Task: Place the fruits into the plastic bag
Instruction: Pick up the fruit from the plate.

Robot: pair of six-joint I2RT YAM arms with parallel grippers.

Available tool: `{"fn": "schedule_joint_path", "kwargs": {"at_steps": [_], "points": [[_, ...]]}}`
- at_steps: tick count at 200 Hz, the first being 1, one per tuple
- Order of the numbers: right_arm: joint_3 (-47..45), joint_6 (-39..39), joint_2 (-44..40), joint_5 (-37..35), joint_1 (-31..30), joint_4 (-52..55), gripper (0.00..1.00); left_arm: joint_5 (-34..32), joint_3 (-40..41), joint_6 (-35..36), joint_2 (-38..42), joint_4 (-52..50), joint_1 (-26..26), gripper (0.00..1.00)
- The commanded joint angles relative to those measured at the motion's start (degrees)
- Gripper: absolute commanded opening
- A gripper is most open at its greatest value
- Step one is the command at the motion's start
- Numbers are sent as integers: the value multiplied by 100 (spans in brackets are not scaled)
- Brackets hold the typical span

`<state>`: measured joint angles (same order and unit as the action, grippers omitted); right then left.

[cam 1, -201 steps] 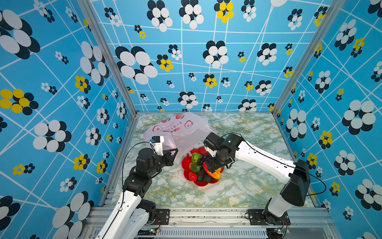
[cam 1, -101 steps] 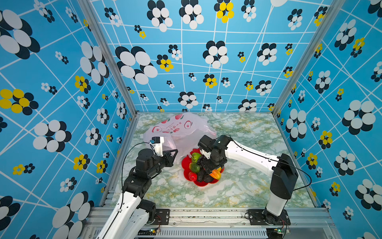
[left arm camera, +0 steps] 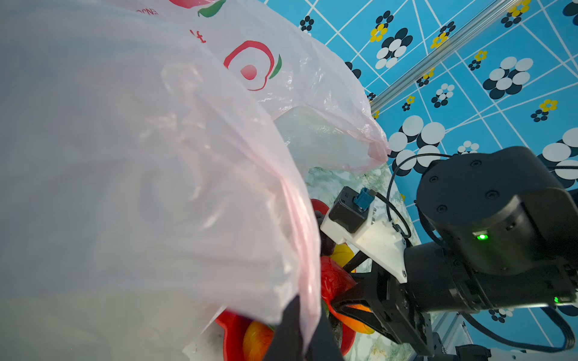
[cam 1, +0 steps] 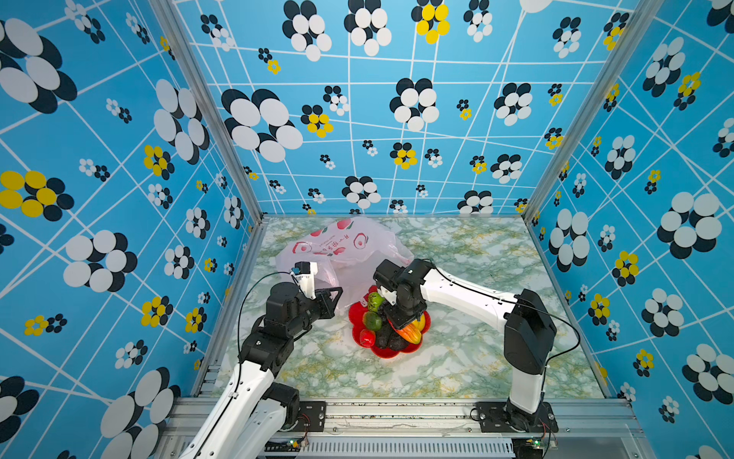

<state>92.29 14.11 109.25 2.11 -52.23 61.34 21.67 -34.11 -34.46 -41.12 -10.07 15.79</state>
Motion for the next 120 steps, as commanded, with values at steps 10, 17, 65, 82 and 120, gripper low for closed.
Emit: {"fn": "schedule_joint_path", "kwargs": {"at_steps": [10, 17, 65, 82, 120], "points": [[85, 3, -140, 27, -41, -36, 31, 65, 26, 107, -10, 206, 25, 0], [62, 17, -212, 26, -42, -19, 31, 81, 23, 119, 6, 207, 21, 0], [-311, 392, -1136, 501, 103, 3, 30, 65, 36, 176, 187, 207, 24, 0], [-515, 824, -1557, 1112, 308, -274, 30, 65, 44, 225, 248, 208, 28, 0], [-702, 2163, -2029, 2486, 494, -1515, 29, 107, 9, 353, 375, 122, 27, 0]]}}
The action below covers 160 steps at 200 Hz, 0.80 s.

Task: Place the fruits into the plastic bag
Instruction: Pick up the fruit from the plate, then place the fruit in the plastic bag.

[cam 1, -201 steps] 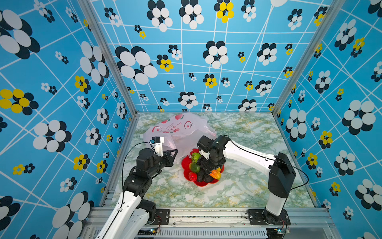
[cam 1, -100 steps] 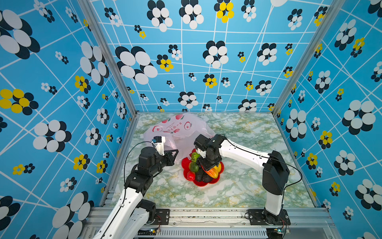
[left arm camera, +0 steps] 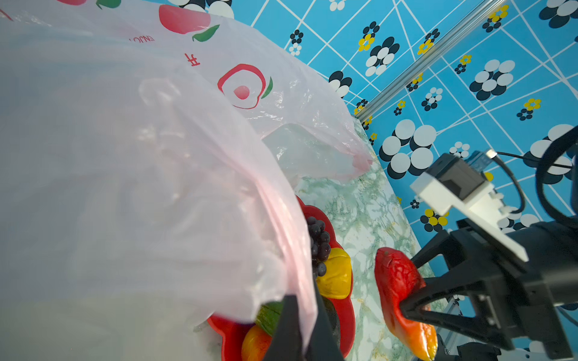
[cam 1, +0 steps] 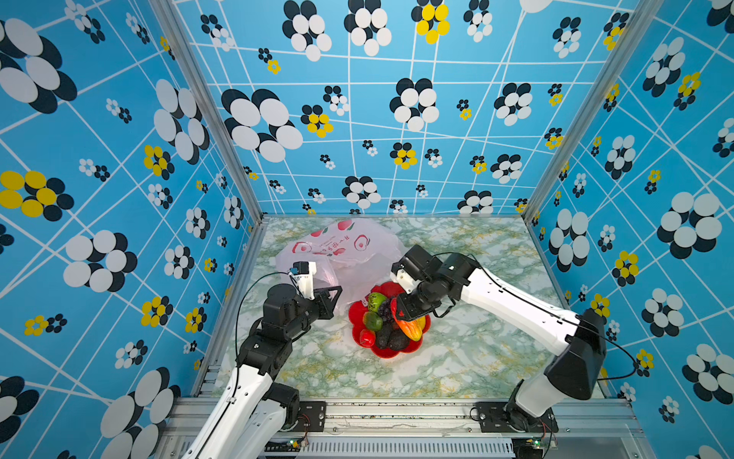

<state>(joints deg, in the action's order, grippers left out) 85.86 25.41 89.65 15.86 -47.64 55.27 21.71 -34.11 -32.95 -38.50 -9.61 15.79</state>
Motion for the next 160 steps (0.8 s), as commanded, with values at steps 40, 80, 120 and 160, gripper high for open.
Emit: {"fn": "schedule_joint_path", "kwargs": {"at_steps": [40, 80, 120, 160], "points": [[1188, 1794, 815, 1867, 66, -1052, 29, 204, -37, 447, 242, -52, 29, 0], [2334, 2293, 2071, 2567, 132, -826, 25, 226, -39, 496, 341, -8, 36, 0], [2431, 2609, 2728, 3103, 151, -1000, 24, 287, 5, 489, 318, 298, 45, 0], [1832, 3545, 2993, 3540, 293, -2214, 22, 806, -28, 631, 220, 589, 110, 0]]}}
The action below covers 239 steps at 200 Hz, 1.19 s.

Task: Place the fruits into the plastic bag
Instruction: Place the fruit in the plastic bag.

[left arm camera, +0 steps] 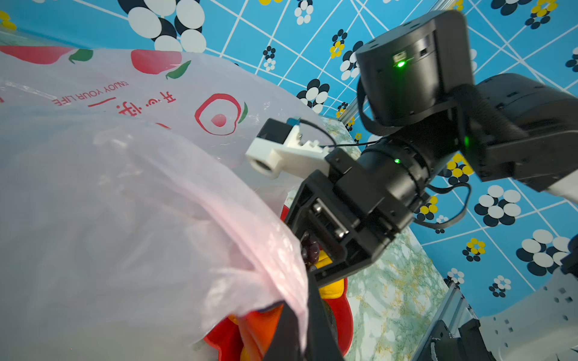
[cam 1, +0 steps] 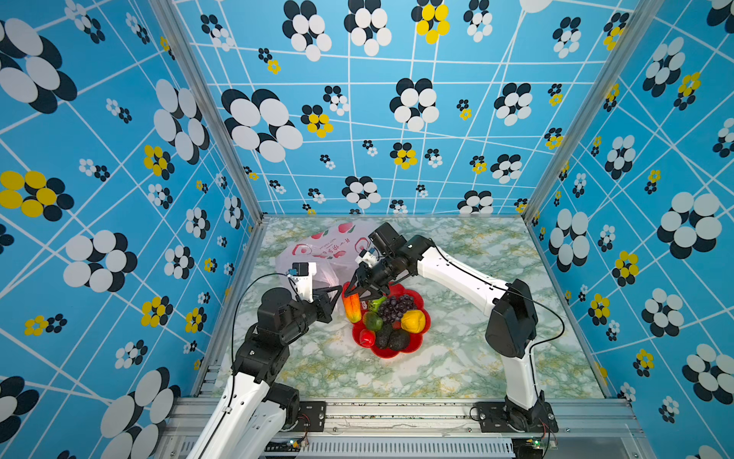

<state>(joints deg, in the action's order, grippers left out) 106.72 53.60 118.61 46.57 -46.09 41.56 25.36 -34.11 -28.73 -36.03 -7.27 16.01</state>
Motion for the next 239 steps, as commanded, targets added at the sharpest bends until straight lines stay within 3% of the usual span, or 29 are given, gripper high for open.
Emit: {"fn": "schedule_joint_path", "kwargs": {"at_steps": [1, 46, 75, 106, 128, 163, 239], "points": [[-264, 759, 103, 468, 145, -874, 22, 455, -27, 218, -23, 356, 88, 0], [-928, 2751, 240, 162, 535, -3225, 20, 1265, -55, 376, -44, 164, 311, 0], [-872, 3413, 416, -187, 677, -3721, 22, 1532, -114, 530, -50, -67, 398, 0], [-1339, 4051, 203, -1420, 874, -4613, 19, 1726, -235, 622, -254, -75, 443, 0], [-1450, 3759, -50, -2485, 971, -4818, 19, 1664, -319, 656, -438, 107, 456, 0], [-1447, 3008, -338, -3465, 1125, -4849, 20, 1582, -403, 429, -832, 808, 516, 0], [-1542, 2441, -214, -3163, 1218, -4534, 49, 1185, 148, -267, -890, 1658, 440, 0]]}}
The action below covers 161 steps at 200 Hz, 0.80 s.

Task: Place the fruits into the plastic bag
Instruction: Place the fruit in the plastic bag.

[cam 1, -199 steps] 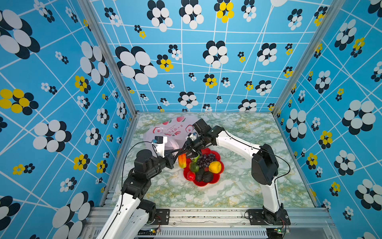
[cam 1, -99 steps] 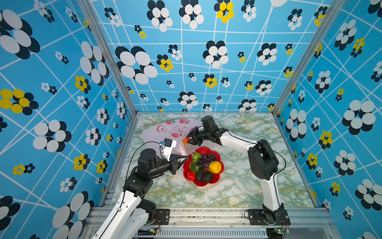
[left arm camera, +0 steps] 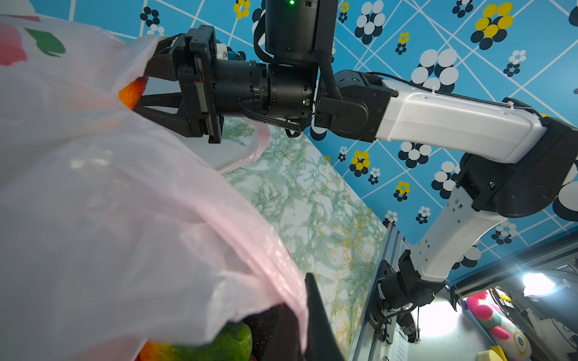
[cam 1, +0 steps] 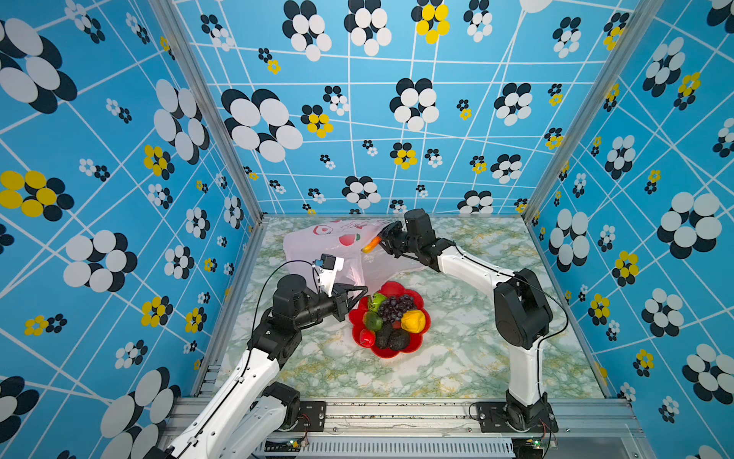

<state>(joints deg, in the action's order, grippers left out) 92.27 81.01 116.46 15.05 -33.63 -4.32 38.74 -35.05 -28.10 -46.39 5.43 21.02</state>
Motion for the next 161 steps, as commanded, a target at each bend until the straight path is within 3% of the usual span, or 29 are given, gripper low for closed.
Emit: {"fn": "schedule_joint_path", "kwargs": {"at_steps": [1, 96, 161], "points": [[-145, -307, -1, -11, -29, 54, 49, -154, 243, -343, 151, 388, -62, 0], [308, -447, 197, 290, -21, 17, 58, -586, 526, -765, 602, 84, -188, 0], [485, -980, -6, 357, -20, 891, 59, -666, 417, -809, 553, -189, -199, 0]]}}
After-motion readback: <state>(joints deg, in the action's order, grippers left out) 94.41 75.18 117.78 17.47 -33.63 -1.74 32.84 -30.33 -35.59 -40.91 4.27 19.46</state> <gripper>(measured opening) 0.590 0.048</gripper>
